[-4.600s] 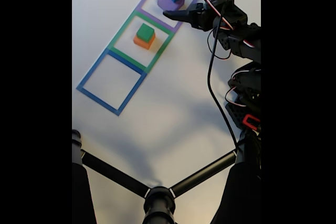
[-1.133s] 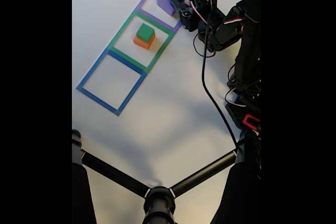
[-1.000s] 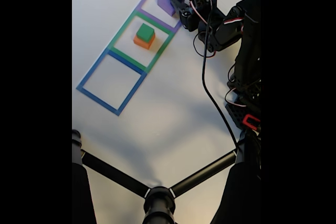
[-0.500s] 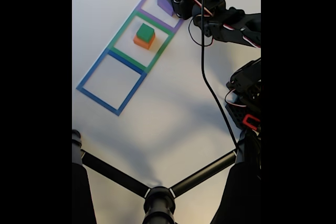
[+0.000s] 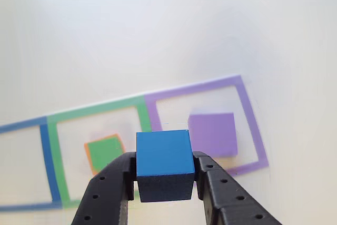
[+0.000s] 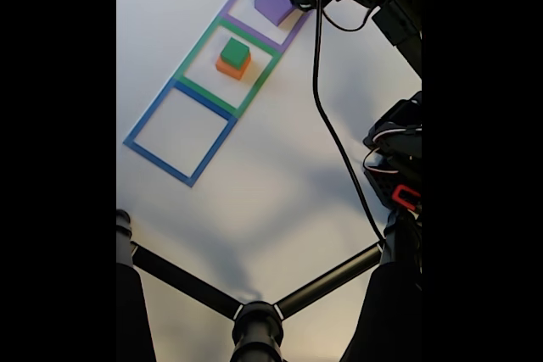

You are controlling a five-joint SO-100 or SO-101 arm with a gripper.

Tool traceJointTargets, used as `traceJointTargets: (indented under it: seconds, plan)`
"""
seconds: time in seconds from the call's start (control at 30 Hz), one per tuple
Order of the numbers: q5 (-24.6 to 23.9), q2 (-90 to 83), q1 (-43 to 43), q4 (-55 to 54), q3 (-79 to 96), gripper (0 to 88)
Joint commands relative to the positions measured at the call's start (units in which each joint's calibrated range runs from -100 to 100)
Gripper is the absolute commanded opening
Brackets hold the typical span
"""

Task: Tower of hanoi

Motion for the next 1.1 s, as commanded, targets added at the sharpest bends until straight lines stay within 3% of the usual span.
traceJointTargets:
  seconds: [0.0, 0.23, 0.47, 0.77, 1.07]
  plan:
    - [0.0, -2.7, -4.5, 17.3, -15.6, 2.8]
    - [0.0, -2.6, -10.1, 28.7, -26.7, 2.7]
    - [0.0, -4.0, -12.1, 27.9, -22.1, 2.7]
    - [0.0, -12.3, -10.0, 1.1, 10.7, 2.9]
    - [0.0, -15.9, -9.3, -33.5, 40.7, 2.9]
